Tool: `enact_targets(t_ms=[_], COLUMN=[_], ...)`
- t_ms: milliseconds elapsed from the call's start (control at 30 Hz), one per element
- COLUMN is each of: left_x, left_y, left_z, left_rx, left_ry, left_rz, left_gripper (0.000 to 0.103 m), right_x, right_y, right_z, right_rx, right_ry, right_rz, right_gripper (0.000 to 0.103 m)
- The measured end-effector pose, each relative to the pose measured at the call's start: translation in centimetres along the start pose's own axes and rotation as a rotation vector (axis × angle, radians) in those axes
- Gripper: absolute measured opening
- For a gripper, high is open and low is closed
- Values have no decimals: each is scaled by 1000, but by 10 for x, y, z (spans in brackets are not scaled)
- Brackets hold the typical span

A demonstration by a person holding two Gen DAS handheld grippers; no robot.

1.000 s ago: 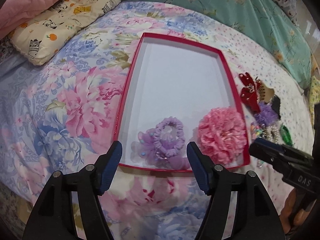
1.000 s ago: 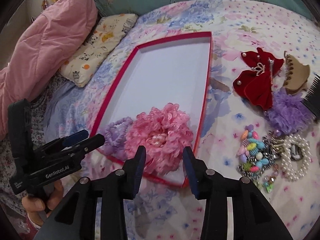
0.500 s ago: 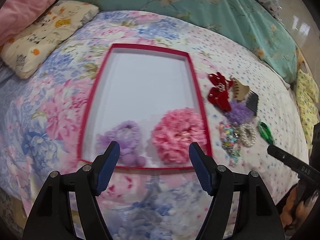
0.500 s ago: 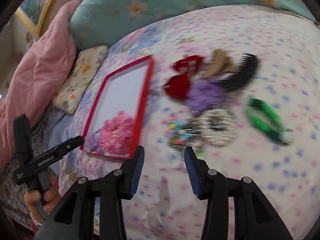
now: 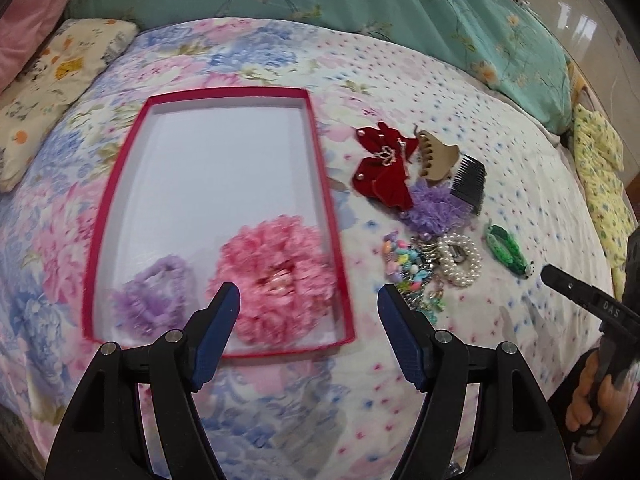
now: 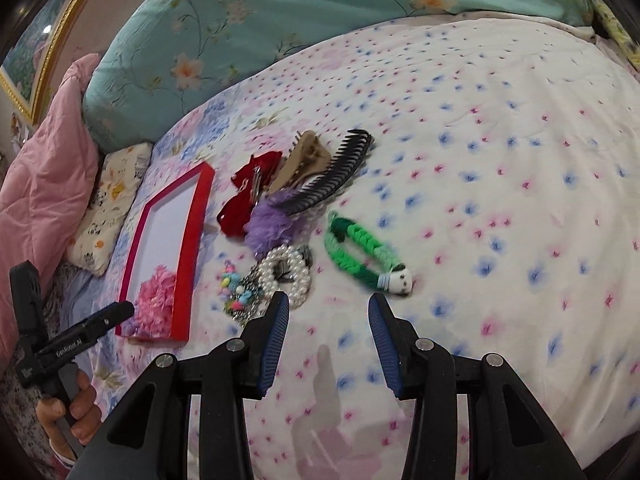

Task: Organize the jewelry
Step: 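Move the left tool to the red bow clip while the right tool reaches the black comb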

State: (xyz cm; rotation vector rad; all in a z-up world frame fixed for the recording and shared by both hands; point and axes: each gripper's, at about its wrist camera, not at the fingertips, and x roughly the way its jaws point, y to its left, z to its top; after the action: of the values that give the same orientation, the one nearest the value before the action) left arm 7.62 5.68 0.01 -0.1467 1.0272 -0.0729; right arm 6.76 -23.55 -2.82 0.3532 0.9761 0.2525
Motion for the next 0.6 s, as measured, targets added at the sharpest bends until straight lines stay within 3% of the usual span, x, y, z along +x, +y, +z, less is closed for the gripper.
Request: enact_targets(t_ms=[267, 600], left_x=[20, 50], left_y=[-28, -40], left_z=[24, 49], left_rx=[50, 76], left_ry=[1, 34], left_rz=[-20, -21], left_gripper=[71, 71], right_x=[20, 73], right_y=[6, 0], right_z=[25, 41], right_rx=[17, 206], right_ry=[-5, 82], right_rz=[25, 200], right_gripper=[44, 44])
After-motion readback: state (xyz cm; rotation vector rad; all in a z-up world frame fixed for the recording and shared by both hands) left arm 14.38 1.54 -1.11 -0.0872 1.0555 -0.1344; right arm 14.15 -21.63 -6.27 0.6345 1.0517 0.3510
